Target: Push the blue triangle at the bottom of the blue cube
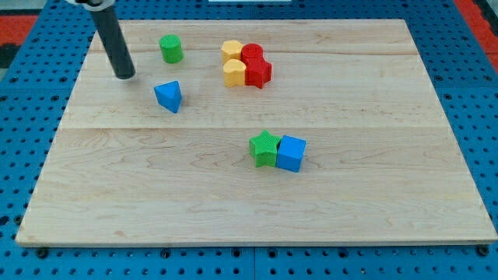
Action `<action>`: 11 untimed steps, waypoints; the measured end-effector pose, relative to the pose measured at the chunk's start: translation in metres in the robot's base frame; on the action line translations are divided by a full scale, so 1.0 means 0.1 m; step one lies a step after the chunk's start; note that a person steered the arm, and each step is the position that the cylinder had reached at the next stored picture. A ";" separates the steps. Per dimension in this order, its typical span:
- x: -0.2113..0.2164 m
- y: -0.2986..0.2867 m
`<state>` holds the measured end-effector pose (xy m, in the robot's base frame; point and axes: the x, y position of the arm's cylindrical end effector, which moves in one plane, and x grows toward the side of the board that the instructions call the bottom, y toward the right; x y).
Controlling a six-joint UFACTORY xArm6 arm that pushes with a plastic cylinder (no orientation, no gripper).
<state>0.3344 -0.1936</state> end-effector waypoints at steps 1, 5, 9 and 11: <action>0.21 0.31; 0.33 0.75; 0.54 0.79; 1.41 0.60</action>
<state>0.4753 -0.1337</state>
